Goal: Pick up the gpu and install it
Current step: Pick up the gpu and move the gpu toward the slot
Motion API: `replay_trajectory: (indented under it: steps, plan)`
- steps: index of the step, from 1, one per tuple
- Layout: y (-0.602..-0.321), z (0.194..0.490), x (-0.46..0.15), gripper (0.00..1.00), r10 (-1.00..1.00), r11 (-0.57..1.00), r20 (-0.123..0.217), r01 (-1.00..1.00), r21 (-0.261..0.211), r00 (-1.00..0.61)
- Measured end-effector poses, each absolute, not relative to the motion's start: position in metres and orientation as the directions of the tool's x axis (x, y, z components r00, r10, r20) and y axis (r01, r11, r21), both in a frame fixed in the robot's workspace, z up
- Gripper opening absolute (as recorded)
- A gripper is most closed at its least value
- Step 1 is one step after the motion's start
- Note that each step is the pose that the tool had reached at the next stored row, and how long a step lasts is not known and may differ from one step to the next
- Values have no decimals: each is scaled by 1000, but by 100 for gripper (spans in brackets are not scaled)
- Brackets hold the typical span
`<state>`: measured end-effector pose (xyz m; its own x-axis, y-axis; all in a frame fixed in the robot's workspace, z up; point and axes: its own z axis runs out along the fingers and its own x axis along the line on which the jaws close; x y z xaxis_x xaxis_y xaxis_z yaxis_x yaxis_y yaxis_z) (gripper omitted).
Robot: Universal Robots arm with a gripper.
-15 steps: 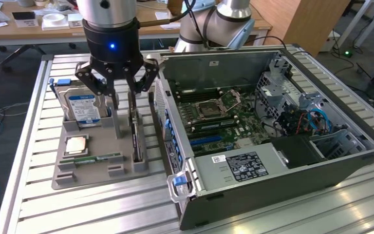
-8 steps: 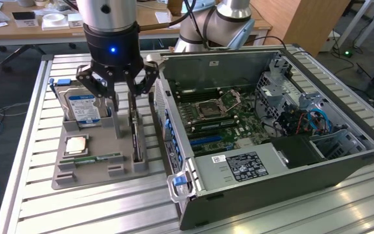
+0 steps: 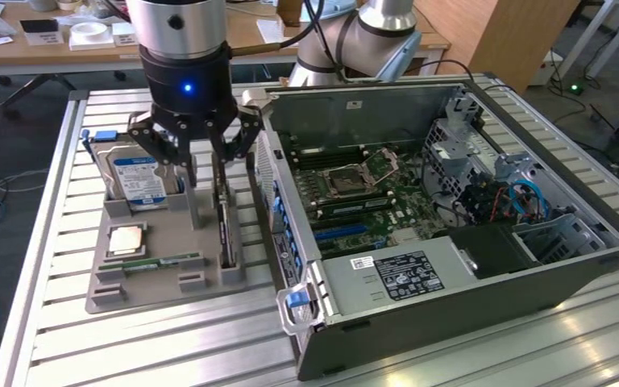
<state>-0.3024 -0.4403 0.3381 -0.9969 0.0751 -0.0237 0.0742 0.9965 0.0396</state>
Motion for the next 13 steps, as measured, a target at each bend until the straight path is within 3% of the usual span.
replay_trajectory:
  steps: [13]
  plan:
    - [-440,323,-302,42,75,996,-24,74,40,-997]
